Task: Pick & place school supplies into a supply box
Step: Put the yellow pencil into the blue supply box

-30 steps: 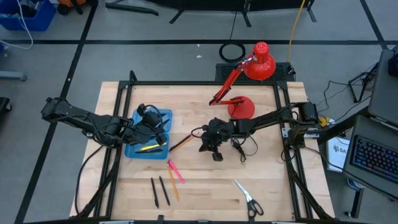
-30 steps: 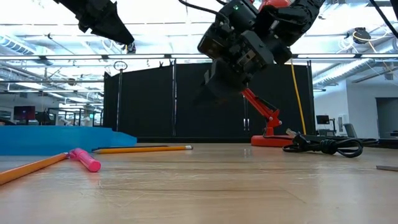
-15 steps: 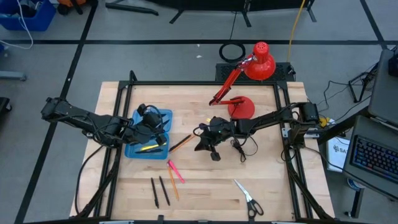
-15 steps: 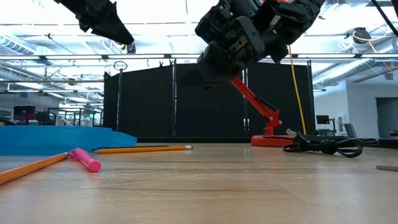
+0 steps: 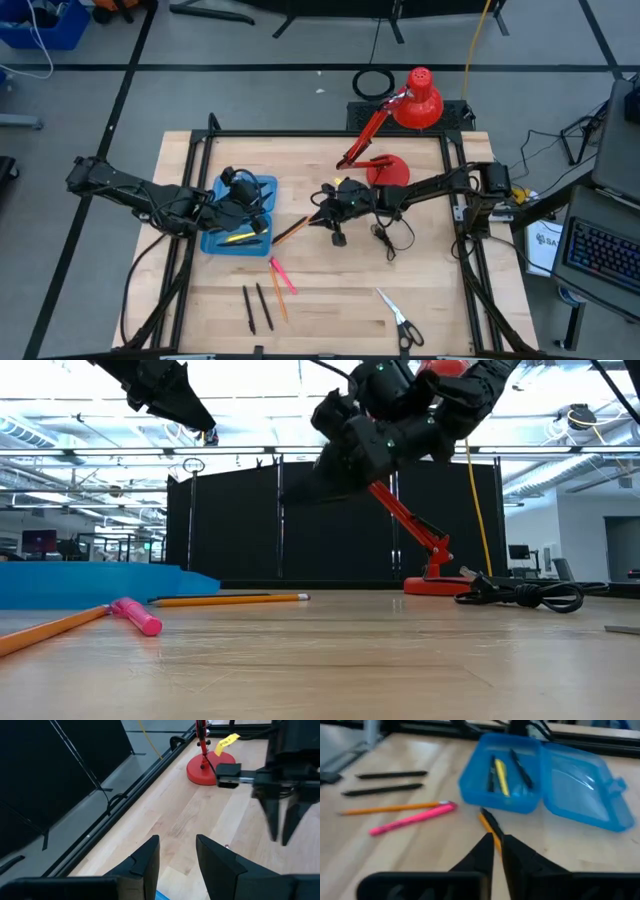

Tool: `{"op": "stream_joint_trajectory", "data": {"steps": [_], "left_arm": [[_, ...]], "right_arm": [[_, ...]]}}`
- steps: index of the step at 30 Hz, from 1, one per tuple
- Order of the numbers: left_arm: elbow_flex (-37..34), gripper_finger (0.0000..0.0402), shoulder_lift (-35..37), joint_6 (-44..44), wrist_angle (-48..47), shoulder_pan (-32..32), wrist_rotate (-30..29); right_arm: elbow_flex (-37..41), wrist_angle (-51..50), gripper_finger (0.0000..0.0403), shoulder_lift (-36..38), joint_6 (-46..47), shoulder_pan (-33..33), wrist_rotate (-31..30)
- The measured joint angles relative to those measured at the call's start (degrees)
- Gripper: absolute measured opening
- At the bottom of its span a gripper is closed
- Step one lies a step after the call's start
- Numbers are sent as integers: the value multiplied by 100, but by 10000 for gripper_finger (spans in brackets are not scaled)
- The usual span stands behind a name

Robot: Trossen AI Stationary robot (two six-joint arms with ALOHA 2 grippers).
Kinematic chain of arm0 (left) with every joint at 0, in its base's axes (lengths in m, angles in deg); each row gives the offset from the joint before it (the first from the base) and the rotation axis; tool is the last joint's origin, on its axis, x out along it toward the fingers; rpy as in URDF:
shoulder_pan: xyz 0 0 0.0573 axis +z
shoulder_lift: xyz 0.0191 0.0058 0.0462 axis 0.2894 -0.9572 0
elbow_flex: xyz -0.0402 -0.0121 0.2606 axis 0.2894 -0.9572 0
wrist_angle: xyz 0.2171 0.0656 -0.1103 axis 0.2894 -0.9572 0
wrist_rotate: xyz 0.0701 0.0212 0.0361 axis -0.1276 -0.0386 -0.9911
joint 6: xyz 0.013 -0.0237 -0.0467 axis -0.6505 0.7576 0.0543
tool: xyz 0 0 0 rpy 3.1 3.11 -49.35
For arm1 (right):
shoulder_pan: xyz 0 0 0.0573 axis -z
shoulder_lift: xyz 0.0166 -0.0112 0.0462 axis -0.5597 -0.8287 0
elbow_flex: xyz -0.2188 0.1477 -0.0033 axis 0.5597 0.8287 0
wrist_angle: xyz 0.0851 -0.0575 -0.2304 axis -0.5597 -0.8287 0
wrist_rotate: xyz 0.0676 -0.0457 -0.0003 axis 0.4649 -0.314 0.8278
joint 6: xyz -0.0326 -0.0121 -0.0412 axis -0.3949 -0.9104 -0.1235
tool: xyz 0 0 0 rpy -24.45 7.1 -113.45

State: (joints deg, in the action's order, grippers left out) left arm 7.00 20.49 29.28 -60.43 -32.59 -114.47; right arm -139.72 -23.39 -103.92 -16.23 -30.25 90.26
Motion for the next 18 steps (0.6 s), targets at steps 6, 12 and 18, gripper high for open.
{"op": "stream_joint_trajectory", "data": {"steps": [6,12,18], "left_arm": [[0,134,0,-43,1,0,-2],[0,134,0,-94,44,0,-5],[0,134,-2,-98,46,0,42]], "right_arm": [[-3,115,124,-143,195,153,-84],[-4,176,187,-455,77,217,377],[5,150,194,-584,48,215,365]]}}
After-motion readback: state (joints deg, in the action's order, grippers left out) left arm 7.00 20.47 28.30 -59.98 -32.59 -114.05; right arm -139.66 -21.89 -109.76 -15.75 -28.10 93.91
